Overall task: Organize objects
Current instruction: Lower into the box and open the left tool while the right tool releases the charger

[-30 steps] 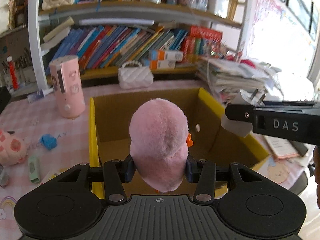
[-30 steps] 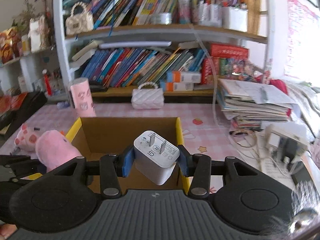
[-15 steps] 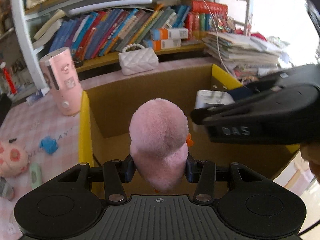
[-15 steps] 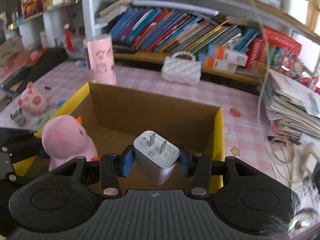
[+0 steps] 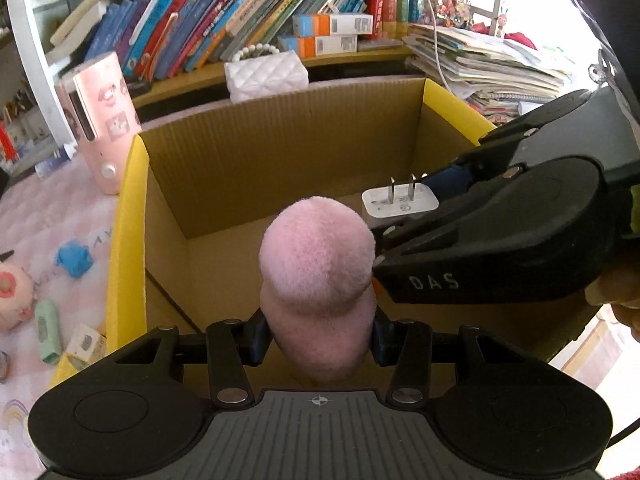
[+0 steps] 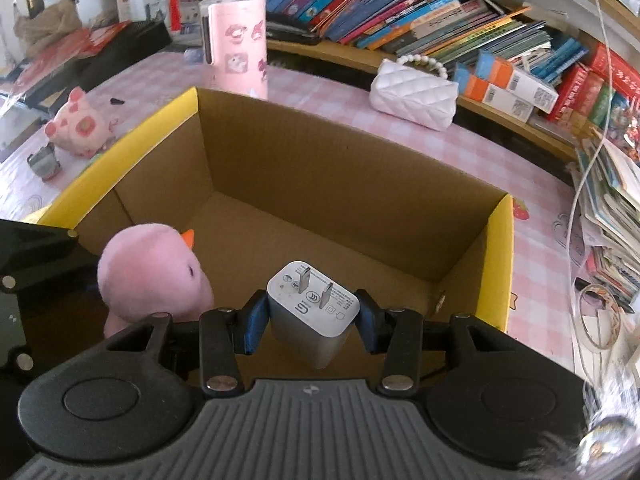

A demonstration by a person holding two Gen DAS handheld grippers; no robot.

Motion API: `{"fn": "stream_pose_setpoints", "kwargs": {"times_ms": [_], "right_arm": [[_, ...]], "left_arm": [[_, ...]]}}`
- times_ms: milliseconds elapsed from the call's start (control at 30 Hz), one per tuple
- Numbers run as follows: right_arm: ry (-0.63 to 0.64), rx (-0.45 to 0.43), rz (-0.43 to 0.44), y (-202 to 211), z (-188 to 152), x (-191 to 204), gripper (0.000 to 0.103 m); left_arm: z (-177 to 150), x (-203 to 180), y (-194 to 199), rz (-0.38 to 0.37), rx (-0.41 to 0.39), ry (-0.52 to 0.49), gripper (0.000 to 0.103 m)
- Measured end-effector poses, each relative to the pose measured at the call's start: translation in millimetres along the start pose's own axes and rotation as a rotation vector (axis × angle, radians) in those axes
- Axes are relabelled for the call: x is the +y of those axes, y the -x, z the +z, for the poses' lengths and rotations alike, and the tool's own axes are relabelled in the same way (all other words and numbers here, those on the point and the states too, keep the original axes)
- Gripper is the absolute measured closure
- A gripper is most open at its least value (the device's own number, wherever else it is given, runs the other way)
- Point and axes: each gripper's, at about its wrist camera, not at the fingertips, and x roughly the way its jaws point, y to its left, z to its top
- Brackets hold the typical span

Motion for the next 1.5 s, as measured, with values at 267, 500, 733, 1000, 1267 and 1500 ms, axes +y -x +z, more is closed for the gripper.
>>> {"fn": "stream_pose_setpoints", "kwargs": {"times_ms": [267, 500, 733, 1000, 1267, 1500], "right_arm": [[0.065, 0.050, 0.007, -6, 0, 10, 0.059], [0.059, 0.053, 0.005, -7, 1, 9, 0.059], [0.012, -0.002, -0.017, 2, -1, 4, 0.057], [-0.123, -0.149, -0.063, 33, -13, 7, 0.048], [-0.258, -0.332, -0.187, 90, -31, 26, 0.042], [-0.374, -0.437, -0.309, 136, -64, 49, 0.042]], "left_arm": [[-1, 1, -2, -0.018, 0.013, 0.020, 0.057], [-4, 1, 1, -0.017, 0.000, 0.025, 0.055], [-6, -1, 18, -0.028, -0.079, 0.016, 0.039], [-13, 4, 55, -0.005, -0.221, 0.032, 0.030], [-33, 21, 100, 0.005, -0.345, 0.080, 0.022], [-61, 33, 128, -0.008, -0.378, 0.102, 0.021]]}}
